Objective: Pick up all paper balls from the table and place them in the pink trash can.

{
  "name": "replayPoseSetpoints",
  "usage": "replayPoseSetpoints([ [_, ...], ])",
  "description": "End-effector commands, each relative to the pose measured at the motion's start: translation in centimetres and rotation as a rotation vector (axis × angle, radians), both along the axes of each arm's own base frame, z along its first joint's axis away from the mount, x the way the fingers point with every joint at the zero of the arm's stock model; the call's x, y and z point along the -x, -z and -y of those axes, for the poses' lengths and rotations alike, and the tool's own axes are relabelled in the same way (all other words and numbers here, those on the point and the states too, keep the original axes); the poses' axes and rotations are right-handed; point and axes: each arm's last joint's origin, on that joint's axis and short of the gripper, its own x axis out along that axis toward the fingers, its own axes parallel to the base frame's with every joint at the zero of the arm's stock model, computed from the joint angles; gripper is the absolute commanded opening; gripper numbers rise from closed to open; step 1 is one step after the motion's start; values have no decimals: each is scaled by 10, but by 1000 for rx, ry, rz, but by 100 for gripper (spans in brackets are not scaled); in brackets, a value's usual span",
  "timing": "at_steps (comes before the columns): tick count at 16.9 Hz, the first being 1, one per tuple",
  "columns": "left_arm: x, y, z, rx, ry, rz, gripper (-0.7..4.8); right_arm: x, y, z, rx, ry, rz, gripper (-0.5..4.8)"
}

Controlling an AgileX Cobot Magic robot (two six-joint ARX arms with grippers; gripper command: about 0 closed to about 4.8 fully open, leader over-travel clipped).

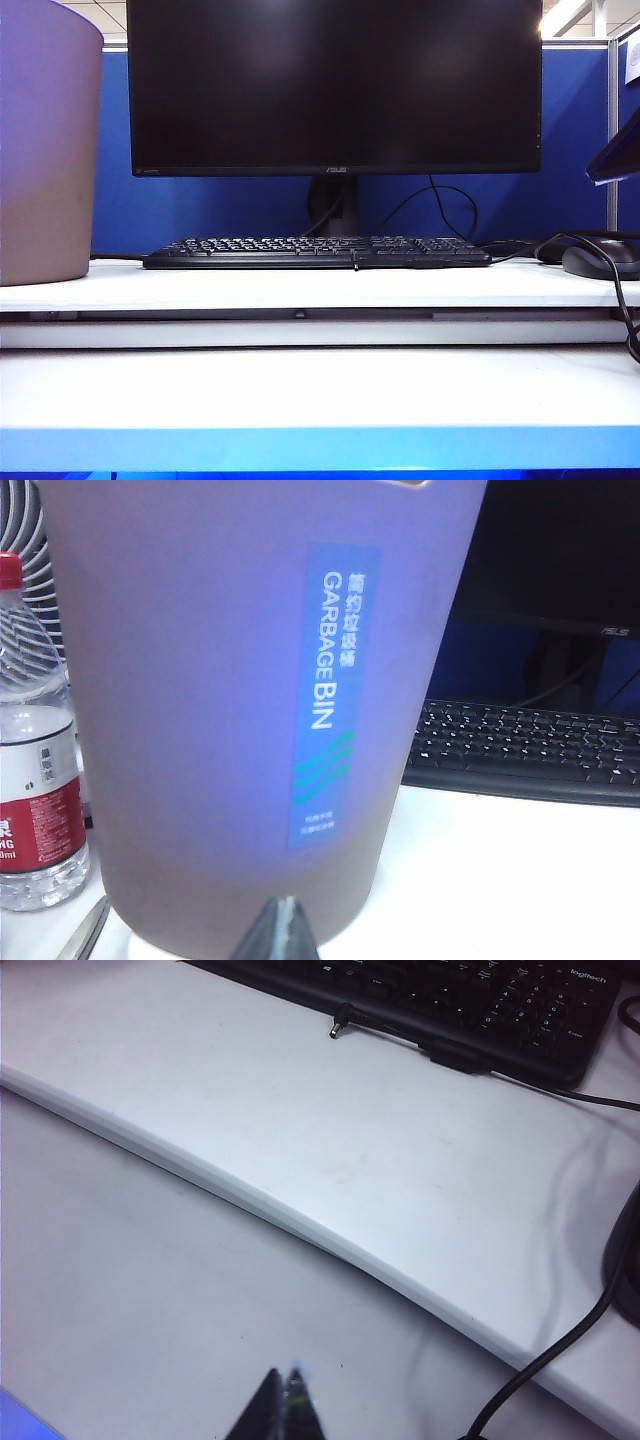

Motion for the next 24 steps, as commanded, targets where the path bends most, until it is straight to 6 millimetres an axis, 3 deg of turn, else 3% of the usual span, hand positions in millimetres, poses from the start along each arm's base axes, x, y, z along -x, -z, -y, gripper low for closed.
replayPoseSetpoints([
  [1,0,-1,0,4,-2,9,-4,0,-3,0,-6,0,15,-6],
  [5,0,-1,0,3,-2,8,-5,0,-2,0,-4,0,12,-6],
  [8,0,-1,0,3,-2,6,-4,17,-10,8,-55,5,72,-6],
  [10,0,0,0,3,-2,-1,-5,28,-20,22,-88,133,206,-6],
  [13,0,0,0,3,-2,0,-4,32,-18,40,-136,384,318,-6],
  [16,0,0,0,3,-2,0,-4,29,-3,46,-229,469,402,-6],
  [21,0,0,0,3,-2,-1,-4,19,39,47,-297,514,331,-6],
  [24,0,0,0,3,-2,0,-4,17,45,51,-304,562,324,-6],
])
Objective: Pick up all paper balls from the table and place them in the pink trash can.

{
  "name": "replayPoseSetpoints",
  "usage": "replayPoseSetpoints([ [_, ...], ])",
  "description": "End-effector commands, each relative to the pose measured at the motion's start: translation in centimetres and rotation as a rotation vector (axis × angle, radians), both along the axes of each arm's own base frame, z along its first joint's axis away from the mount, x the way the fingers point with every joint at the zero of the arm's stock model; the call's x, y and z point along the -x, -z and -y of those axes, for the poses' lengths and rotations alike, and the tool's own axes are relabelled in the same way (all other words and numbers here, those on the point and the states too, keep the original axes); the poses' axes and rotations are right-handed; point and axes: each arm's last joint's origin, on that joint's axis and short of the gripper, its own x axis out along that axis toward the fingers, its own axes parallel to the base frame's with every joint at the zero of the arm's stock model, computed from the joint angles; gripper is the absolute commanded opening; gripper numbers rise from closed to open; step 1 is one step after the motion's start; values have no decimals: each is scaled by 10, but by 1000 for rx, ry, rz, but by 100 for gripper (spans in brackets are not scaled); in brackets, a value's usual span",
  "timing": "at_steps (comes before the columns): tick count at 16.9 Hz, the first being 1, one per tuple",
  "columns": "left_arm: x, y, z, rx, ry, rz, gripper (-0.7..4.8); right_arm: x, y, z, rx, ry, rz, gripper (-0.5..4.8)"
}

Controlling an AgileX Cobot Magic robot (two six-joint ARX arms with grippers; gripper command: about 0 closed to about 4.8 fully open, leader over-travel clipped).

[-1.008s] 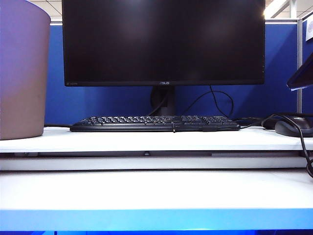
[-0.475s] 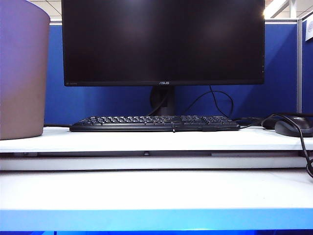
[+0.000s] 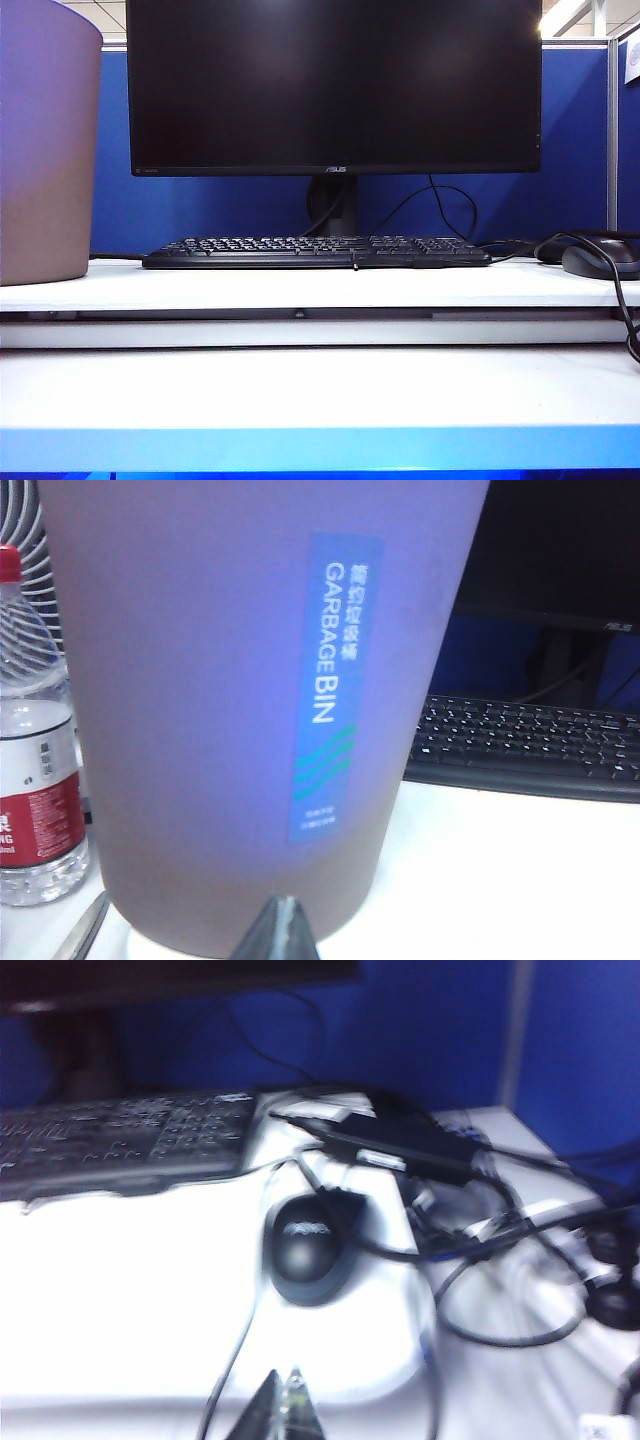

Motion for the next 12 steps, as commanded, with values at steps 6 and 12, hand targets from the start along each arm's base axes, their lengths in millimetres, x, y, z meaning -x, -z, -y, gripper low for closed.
replayPoseSetpoints([
  [6,0,-1,0,3,-1,8,-5,-1,-2,8,-17,83,41,-6],
  [12,0,-1,0,3,-1,8,-5,-1,-6,7,36,50,79,-6],
])
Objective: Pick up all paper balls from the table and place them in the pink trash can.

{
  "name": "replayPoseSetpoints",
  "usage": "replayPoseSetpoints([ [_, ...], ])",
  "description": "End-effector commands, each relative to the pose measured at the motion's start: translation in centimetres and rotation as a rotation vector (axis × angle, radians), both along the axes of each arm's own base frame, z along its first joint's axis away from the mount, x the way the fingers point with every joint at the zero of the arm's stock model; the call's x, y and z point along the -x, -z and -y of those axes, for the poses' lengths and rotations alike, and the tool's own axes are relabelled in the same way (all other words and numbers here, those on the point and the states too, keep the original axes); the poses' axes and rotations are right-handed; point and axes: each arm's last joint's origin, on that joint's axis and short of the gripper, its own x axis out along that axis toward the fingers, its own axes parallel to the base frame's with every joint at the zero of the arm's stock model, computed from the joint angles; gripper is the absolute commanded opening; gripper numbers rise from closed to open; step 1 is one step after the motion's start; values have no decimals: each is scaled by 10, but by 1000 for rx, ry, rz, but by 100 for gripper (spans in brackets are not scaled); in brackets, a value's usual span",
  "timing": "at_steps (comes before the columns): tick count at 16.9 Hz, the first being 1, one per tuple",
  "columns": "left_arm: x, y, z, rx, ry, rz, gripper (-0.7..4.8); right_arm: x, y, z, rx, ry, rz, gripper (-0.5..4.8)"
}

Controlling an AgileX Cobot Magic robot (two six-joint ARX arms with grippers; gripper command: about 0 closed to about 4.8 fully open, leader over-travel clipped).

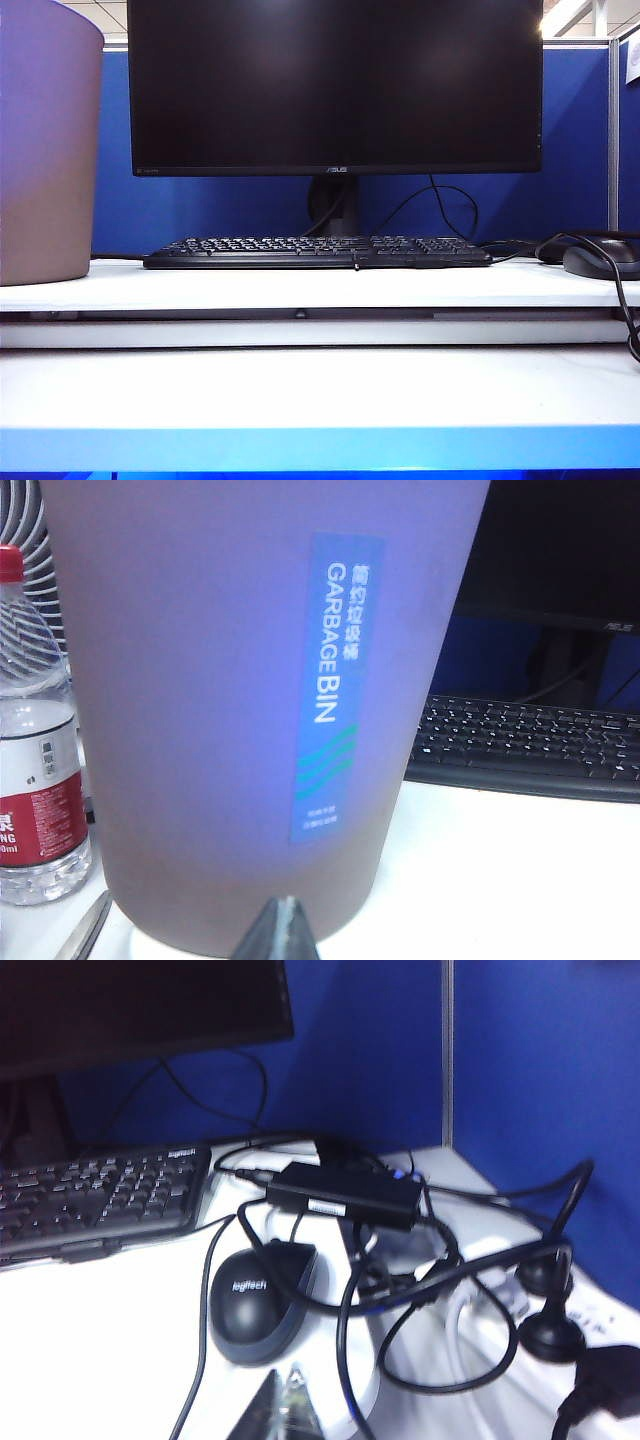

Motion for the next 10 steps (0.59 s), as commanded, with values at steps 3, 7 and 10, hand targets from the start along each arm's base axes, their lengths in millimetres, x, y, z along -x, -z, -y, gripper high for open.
replayPoseSetpoints([
  [3,0,-1,0,3,-1,8,-4,0,0,-3,81,-97,13,-6],
  [7,0,-1,0,3,-1,8,-5,0,-3,-3,86,-105,44,-6],
  [10,0,-1,0,3,-1,8,-5,0,-3,-3,85,-104,48,-6],
])
